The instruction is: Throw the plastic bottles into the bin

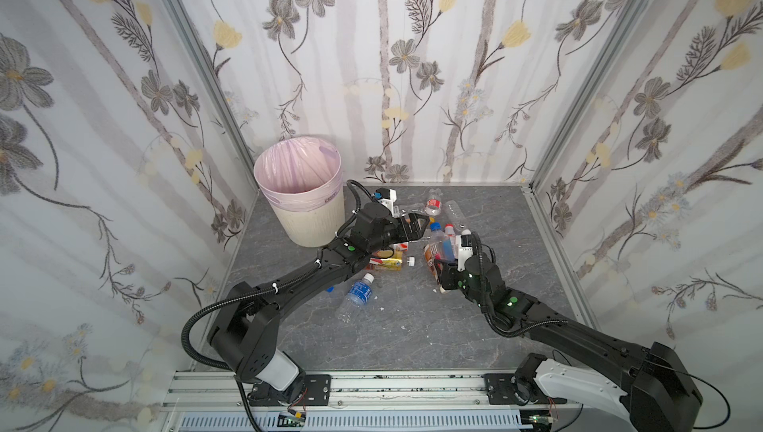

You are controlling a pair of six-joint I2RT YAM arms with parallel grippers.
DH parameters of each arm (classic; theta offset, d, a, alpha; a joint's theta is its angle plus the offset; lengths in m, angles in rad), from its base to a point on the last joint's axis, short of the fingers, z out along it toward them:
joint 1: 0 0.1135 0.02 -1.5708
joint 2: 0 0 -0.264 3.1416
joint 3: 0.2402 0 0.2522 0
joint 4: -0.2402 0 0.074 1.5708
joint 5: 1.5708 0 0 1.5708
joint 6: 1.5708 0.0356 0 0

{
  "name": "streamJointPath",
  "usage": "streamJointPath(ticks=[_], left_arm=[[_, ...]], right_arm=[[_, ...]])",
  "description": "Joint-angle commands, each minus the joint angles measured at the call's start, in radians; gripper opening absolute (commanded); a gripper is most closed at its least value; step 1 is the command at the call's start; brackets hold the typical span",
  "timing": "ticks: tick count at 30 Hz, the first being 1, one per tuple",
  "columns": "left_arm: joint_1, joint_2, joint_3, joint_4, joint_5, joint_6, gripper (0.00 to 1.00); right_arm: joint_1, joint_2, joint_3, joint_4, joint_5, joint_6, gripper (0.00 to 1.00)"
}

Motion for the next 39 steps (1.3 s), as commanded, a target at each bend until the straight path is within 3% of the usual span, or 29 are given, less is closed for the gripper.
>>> streamJointPath(ticks=[1, 8, 12, 25, 39], left_arm=[[0.01, 0.014, 0.028, 0.009, 0.06, -0.024, 1.0], [0.011, 0.047, 0.052, 0.01, 0.068, -0.019, 1.0], [0.012, 0.051, 0.048, 0.01, 0.054, -0.015, 0.93], [0.012, 0.048, 0.043, 0.01, 0.009, 0.011, 0.55], [0.012, 0.045, 0.029, 0.013, -0.013, 0.031, 0.28]], right_arm=[[0.028, 0.025, 0.036, 0.069, 0.01, -0.049, 0.48], [0.074, 0.064, 0.075, 0.093, -0.011, -0.057, 0.49], [0.078, 0.071, 0.087, 0.095, -0.014, -0.057, 0.48], [0.084, 0.086, 0.105, 0.098, -0.016, -0.061, 0.48], [0.087, 0.1, 0.107, 0.108, -0.016, -0.065, 0.49]])
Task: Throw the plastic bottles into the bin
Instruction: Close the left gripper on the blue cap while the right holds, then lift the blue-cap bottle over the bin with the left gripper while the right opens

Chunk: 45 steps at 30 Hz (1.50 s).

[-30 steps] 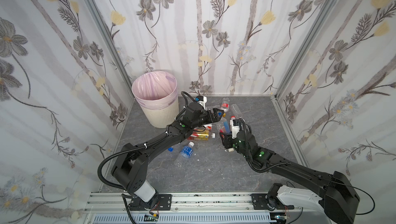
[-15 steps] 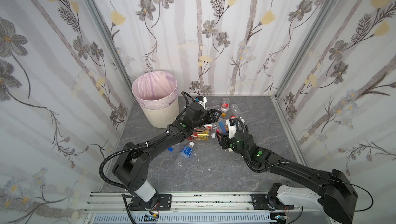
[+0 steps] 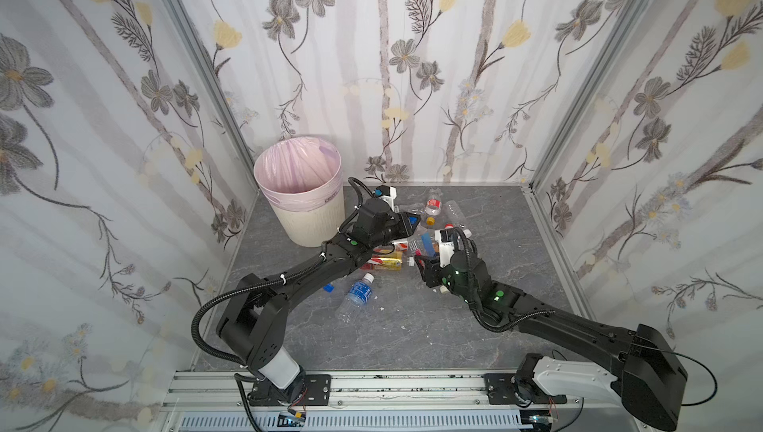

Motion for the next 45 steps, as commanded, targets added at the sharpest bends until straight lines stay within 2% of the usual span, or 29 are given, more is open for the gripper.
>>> streamJointPath(ticks=[1, 7, 18, 25, 27, 33, 36, 39, 42, 45], left_arm=[[0.001, -0.006, -0.003, 0.013, -0.021, 0.026, 0.28], [0.0, -0.007, -0.004, 0.013, -0.031, 0.036, 0.25], [0.022, -0.021, -0.004, 0.007, -0.066, 0.067, 0.24], [0.068, -0.053, 0.027, -0.029, -0.108, 0.115, 0.24], [0.078, -0.059, 0.058, -0.065, -0.136, 0.148, 0.24], [0.086, -0.11, 0.208, -0.166, -0.297, 0.316, 0.24], [0.087, -0.177, 0.274, -0.168, -0.427, 0.424, 0.24], [0.088, -0.248, 0.361, -0.148, -0.584, 0.585, 0.24], [0.088, -0.321, 0.41, -0.036, -0.7, 0.779, 0.25], [0.088, -0.418, 0.369, 0.184, -0.754, 0.965, 0.27]], right_arm=[[0.003, 0.007, 0.009, 0.054, 0.004, -0.013, 0.5], [0.003, 0.001, 0.007, 0.056, 0.006, -0.013, 0.56], [0.003, -0.021, 0.007, 0.041, 0.003, -0.023, 0.79], [-0.013, -0.109, -0.015, 0.009, 0.048, -0.048, 0.93], [-0.026, -0.139, -0.025, -0.001, 0.048, -0.057, 0.99], [-0.15, -0.213, -0.03, -0.042, -0.004, -0.075, 1.0], [-0.182, -0.222, -0.011, -0.065, -0.026, -0.092, 1.0], [-0.193, -0.214, 0.017, -0.094, -0.027, -0.116, 1.0], [-0.202, -0.205, 0.035, -0.106, -0.036, -0.126, 1.0], [-0.211, -0.195, 0.049, -0.112, -0.049, -0.125, 1.0]])
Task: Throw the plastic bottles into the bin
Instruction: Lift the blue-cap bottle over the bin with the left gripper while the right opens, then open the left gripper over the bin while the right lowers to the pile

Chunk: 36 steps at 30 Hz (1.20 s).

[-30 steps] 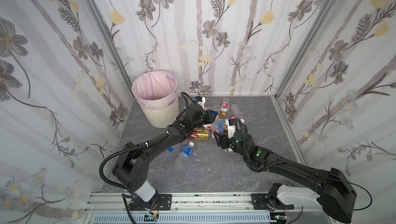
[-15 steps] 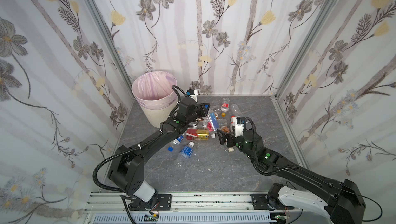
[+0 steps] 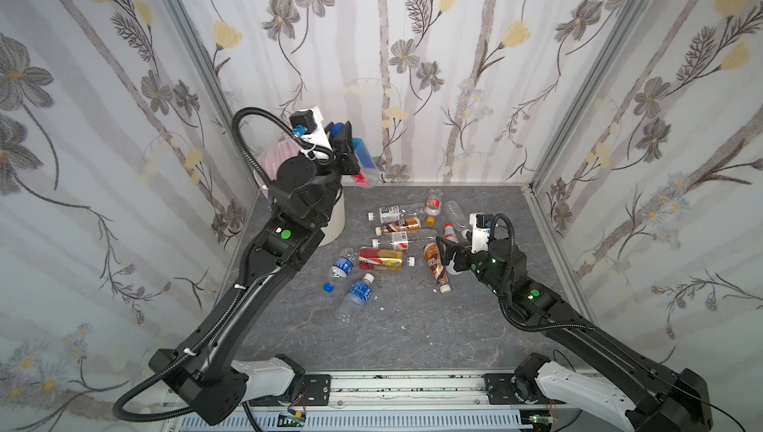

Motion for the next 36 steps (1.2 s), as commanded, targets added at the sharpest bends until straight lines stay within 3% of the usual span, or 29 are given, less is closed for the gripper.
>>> streamJointPath(ticks=[1, 4, 7, 12, 13, 16, 17, 19, 21, 24, 28, 32, 36], left_arm=[[0.001, -0.069, -0.024, 0.283, -0.14, 0.299, 0.27], [0.034, -0.09, -0.008, 0.368, -0.133, 0.384, 0.26], [0.099, -0.067, 0.008, 0.388, -0.115, 0.383, 0.26], [0.284, 0.022, -0.06, 0.393, -0.09, 0.207, 0.29], [0.319, 0.056, -0.095, 0.389, -0.077, 0.15, 0.33], [0.353, 0.159, -0.138, 0.34, -0.053, 0.104, 0.6], [0.356, 0.219, -0.085, 0.234, -0.07, 0.094, 0.7], [0.352, 0.344, 0.088, -0.019, -0.118, 0.067, 0.99], [0.319, 0.373, 0.184, -0.13, -0.18, 0.046, 1.0], [0.293, 0.278, 0.178, -0.12, -0.036, -0.001, 1.0], [0.254, 0.201, 0.183, -0.115, 0.017, -0.068, 1.0], [0.202, 0.141, 0.108, -0.11, 0.08, -0.104, 1.0], [0.162, 0.084, -0.032, -0.099, 0.198, -0.248, 1.0]], right_arm=[[-0.008, 0.011, 0.023, -0.01, -0.019, -0.02, 1.0], [-0.011, 0.018, 0.027, -0.015, -0.023, -0.014, 1.0], [-0.015, 0.023, 0.026, -0.019, -0.029, -0.005, 1.0], [-0.015, 0.023, 0.054, -0.026, -0.033, 0.013, 1.0], [-0.014, 0.018, 0.049, -0.026, -0.031, 0.017, 1.0], [-0.015, 0.003, 0.042, -0.028, -0.03, 0.031, 1.0], [-0.015, -0.005, 0.027, -0.03, -0.03, 0.038, 1.0], [-0.016, -0.018, -0.001, -0.029, -0.029, 0.045, 1.0], [-0.016, -0.025, -0.006, -0.033, -0.026, 0.046, 1.0], [-0.019, -0.021, -0.007, -0.037, -0.025, 0.043, 1.0], [-0.019, 0.023, 0.01, -0.024, -0.043, 0.044, 1.0], [-0.019, 0.059, 0.024, -0.009, -0.053, 0.052, 1.0], [-0.02, 0.09, 0.026, -0.021, -0.029, 0.055, 1.0]])
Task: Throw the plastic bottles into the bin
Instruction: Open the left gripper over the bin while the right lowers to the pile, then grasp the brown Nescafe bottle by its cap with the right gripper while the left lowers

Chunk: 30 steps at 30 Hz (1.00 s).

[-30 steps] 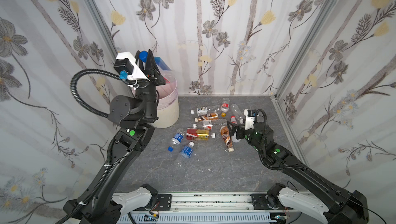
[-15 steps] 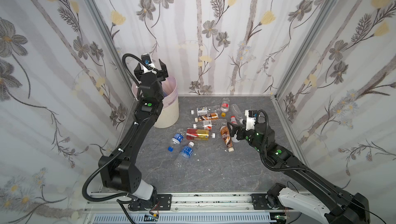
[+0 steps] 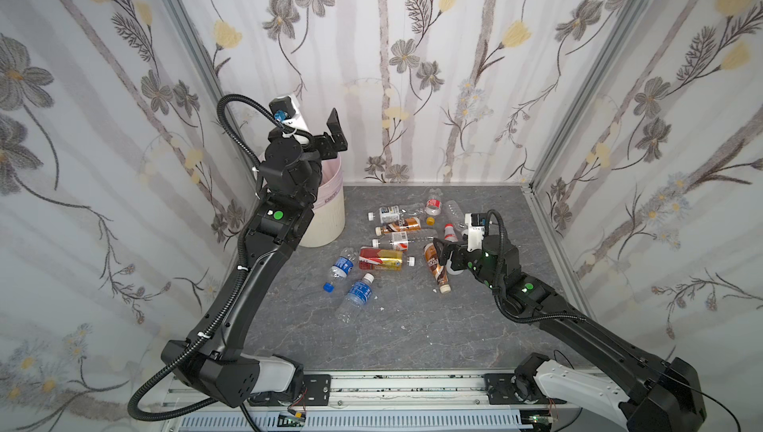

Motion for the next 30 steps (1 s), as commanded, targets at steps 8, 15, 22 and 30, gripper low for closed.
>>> streamJointPath(ticks=[8, 15, 22, 30], left_arm=[[-0.136, -0.052, -0.312, 0.016, 0.188, -0.264, 1.0], [-0.177, -0.044, -0.485, 0.025, 0.268, -0.431, 1.0], [-0.206, -0.018, -0.537, 0.037, 0.288, -0.501, 1.0], [-0.244, 0.034, -0.531, 0.053, 0.308, -0.571, 1.0]], right_arm=[[-0.002, 0.075, -0.069, -0.022, 0.036, 0.045, 1.0], [0.001, 0.08, -0.201, 0.001, 0.015, 0.119, 0.92], [0.01, 0.122, -0.298, 0.077, -0.015, 0.185, 0.86], [0.031, 0.243, -0.294, 0.157, -0.019, 0.19, 0.78]])
